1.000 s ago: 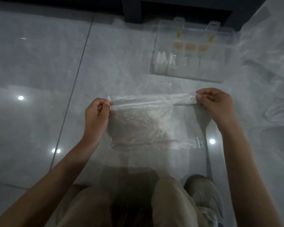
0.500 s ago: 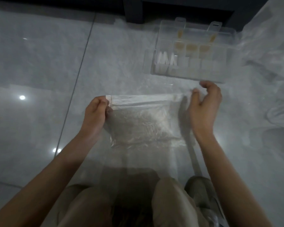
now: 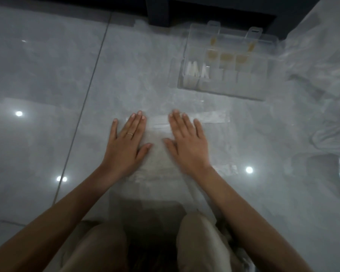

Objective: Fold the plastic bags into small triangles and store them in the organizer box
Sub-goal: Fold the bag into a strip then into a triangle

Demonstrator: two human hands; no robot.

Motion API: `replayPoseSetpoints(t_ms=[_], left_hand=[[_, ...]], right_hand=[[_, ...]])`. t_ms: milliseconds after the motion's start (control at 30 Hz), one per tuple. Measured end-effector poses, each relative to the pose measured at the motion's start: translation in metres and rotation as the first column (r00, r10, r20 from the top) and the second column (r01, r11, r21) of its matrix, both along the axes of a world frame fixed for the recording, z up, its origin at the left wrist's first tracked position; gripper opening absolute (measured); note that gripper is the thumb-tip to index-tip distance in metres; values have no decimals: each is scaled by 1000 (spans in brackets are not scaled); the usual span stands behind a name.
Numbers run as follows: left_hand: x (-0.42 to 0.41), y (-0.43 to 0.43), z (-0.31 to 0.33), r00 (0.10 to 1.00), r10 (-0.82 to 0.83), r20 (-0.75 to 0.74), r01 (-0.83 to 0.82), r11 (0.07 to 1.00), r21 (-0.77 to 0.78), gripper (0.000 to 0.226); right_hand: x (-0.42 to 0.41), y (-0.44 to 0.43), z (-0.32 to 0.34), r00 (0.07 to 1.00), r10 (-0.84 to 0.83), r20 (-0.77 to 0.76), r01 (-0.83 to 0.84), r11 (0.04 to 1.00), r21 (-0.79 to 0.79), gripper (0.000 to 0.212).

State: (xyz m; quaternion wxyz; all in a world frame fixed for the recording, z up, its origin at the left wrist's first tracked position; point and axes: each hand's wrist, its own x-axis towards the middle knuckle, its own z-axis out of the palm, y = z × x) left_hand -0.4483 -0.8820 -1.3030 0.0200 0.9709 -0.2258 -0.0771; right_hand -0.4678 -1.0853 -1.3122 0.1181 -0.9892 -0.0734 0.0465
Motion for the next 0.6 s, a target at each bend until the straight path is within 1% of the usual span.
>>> replayPoseSetpoints(t_ms=[67, 133, 200, 233, 267, 333, 400, 433, 467, 500, 600], left_hand=[[0, 0, 0, 1000, 5, -2, -5, 1000, -1, 71], [-1, -2, 2, 1000, 22, -3, -22, 1000, -3, 71], [-3, -5, 8, 999, 13, 31, -13, 1000, 2, 69], [-5, -8, 12, 998, -8, 64, 8, 1000, -2, 67], [-9, -13, 16, 995, -35, 98, 37, 999, -17, 65], [-22, -25, 19, 985, -108, 132, 119, 990, -74, 62], [-40, -36, 13, 975, -197, 101, 206, 975, -88, 62], [-48, -37, 9, 972, -221, 78, 227, 970, -83, 61], [-52, -35, 4, 972, -229, 58, 233, 969, -81, 61], [-53, -31, 0, 972, -230, 44, 233, 969, -83, 60], [-50, -15, -1, 963, -266, 29, 268, 962, -55, 60]], right_hand=[[-4, -33, 2, 985, -170, -8, 170, 985, -29, 68], [-10, -63, 7, 946, -322, -25, 321, 946, -42, 72], [-14, -76, 16, 925, -375, -59, 376, 927, -2, 74], [-16, -75, 21, 936, -345, -63, 347, 937, 26, 74], [-19, -70, 26, 962, -269, -51, 271, 962, 42, 73], [-25, -57, 31, 1000, -5, -4, 5, 1000, 21, 68], [-33, -48, 25, 969, 248, 26, -247, 969, -12, 63], [-36, -48, 20, 949, 313, 35, -313, 950, -23, 61], [-38, -51, 16, 942, 334, 37, -333, 942, -37, 59], [-39, -56, 13, 948, 315, 34, -313, 948, -50, 58], [-42, -82, 10, 982, 188, 28, -186, 980, -75, 56]])
